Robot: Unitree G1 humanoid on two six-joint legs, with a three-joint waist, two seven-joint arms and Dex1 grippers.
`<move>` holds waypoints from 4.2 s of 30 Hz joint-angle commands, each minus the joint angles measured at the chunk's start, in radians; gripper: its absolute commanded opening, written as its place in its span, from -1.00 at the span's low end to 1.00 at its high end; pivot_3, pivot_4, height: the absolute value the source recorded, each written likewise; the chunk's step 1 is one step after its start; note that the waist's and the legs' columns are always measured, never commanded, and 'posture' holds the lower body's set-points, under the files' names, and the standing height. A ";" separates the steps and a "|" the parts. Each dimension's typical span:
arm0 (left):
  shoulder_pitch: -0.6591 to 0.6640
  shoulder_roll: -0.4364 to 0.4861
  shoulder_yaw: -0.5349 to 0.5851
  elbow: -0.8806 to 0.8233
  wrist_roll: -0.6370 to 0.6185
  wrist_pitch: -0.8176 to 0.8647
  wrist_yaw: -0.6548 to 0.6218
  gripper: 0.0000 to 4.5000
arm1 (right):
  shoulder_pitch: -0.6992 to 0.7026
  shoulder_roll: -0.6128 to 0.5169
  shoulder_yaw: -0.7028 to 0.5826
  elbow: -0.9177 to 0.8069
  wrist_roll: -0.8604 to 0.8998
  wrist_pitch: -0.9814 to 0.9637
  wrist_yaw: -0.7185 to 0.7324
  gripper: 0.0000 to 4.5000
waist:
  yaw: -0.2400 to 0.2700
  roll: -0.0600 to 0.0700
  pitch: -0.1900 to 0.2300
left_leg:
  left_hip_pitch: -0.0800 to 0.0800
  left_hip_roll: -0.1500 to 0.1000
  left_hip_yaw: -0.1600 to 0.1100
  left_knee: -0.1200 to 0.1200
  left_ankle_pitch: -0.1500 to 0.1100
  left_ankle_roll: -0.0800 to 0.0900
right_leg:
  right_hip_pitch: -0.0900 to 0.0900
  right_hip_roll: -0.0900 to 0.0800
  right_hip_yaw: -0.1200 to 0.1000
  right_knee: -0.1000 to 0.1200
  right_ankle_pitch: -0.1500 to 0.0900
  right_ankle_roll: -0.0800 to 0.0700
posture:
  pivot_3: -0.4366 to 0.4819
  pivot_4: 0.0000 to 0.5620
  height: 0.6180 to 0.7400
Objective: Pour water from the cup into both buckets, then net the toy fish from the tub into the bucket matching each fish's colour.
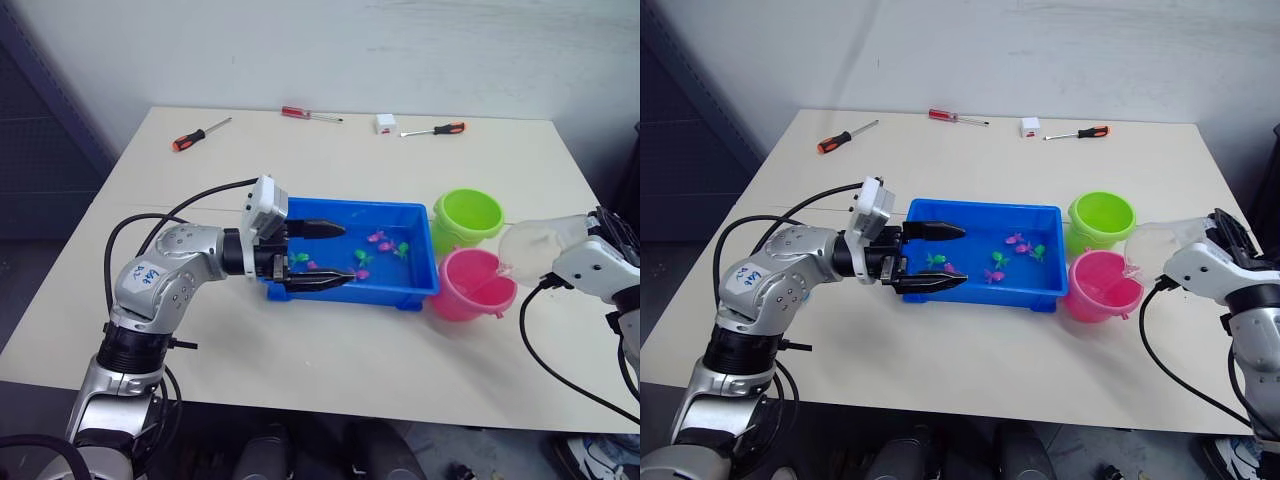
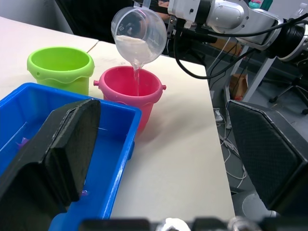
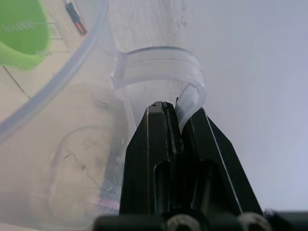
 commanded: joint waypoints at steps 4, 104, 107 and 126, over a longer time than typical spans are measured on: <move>-0.029 -0.029 0.027 0.022 0.013 -0.012 0.043 1.00 | -0.045 0.095 -0.107 -0.020 0.196 0.159 0.055 -0.99 | 0.001 0.000 0.000 | 0.000 0.000 0.000 0.000 0.000 0.000 | 0.000 0.000 0.000 0.000 0.000 0.000 | -0.05 -0.47 1.00; -0.169 -0.088 0.025 0.067 -0.120 0.048 -0.128 1.00 | 0.204 0.530 -0.318 -0.140 0.737 0.490 -0.134 1.00 | -0.002 0.001 0.000 | 0.000 -0.001 -0.001 -0.002 0.003 0.000 | -0.001 -0.001 0.001 0.002 0.000 0.001 | -0.05 -0.47 1.00; -0.184 -0.104 0.004 0.101 -0.103 0.026 -0.154 1.00 | 0.281 0.557 -0.321 -0.232 0.750 0.510 -0.134 1.00 | -0.002 0.001 0.000 | 0.001 -0.001 0.000 -0.002 0.003 0.000 | -0.001 -0.001 0.001 0.002 0.000 0.001 | -0.05 -0.47 1.00; 0.268 0.165 0.182 -0.058 0.048 -0.034 -0.044 1.00 | -0.069 -0.078 -0.078 -0.491 1.329 0.717 0.473 1.00 | -0.027 -0.008 0.004 | 0.001 0.004 -0.001 -0.003 0.001 -0.001 | -0.001 0.004 0.002 0.001 0.000 0.001 | -0.05 -0.47 1.00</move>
